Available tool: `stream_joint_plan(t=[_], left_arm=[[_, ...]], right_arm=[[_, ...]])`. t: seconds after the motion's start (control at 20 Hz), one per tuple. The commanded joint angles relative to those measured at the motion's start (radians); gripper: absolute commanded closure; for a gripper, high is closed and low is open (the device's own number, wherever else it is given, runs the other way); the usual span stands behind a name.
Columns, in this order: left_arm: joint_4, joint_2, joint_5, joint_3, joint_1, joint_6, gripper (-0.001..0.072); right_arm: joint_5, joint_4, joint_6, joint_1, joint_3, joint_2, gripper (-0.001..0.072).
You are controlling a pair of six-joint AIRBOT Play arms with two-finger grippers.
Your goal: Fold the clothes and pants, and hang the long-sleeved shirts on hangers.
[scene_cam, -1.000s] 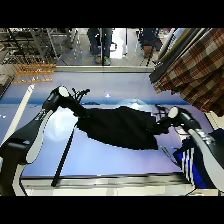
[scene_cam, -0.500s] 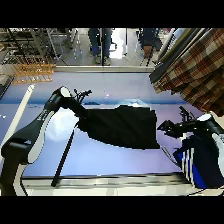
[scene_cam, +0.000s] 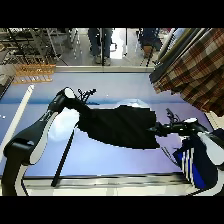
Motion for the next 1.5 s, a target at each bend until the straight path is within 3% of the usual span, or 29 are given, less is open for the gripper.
stream_joint_plan(t=[0.0, 0.15, 0.2, 0.3, 0.35, 0.5, 0.6, 0.85, 1.1, 1.25, 1.45], left_arm=[[-0.013, -0.009, 0.043, 0.001, -0.018, 0.011, 0.0699], [-0.059, -0.024, 0.045, 0.001, -0.039, 0.024, 0.0699], [-0.121, -0.028, 0.053, 0.001, -0.049, 0.066, 0.0699], [-0.177, -0.034, 0.115, 0.001, -0.077, 0.096, 0.0699], [-0.167, -0.042, 0.142, 0.001, -0.092, 0.08, 0.07], [-0.099, -0.093, 0.143, 0.001, -0.111, -0.092, 0.07], [-0.086, -0.124, 0.112, 0.001, -0.111, -0.158, 0.07], [-0.08, -0.146, 0.049, 0.001, -0.116, -0.196, 0.0701], [-0.079, -0.129, 0.028, 0.003, -0.116, -0.191, 0.0701], [-0.079, -0.1, 0.029, 0.003, -0.114, -0.191, 0.07], [-0.078, -0.026, 0.046, 0.003, -0.071, -0.187, 0.0701]], right_arm=[[-0.046, 0.018, 0.002, 0.067, 0.066, -0.019, 0.0661], [-0.042, -0.07, 0.183, 0.071, 0.169, -0.006, 0.0674], [-0.032, -0.137, 0.238, 0.079, 0.194, 0.003, 0.0674], [-0.024, -0.228, 0.295, 0.106, 0.214, 0.017, 0.0674], [-0.023, -0.252, 0.319, 0.118, 0.214, 0.019, 0.0674], [-0.024, -0.358, 0.415, 0.156, 0.214, 0.022, 0.0674], [-0.026, -0.432, 0.462, 0.178, 0.215, 0.038, 0.0675], [-0.021, -0.585, 0.493, 0.279, 0.34, 0.133, 0.0675], [-0.046, -0.658, 0.51, 0.507, 0.548, 0.169, 0.0676], [-0.143, -0.708, 0.513, 0.653, 0.568, 0.165, 0.0676], [-0.144, -0.715, 0.521, 0.718, 0.568, 0.119, 0.0676]])
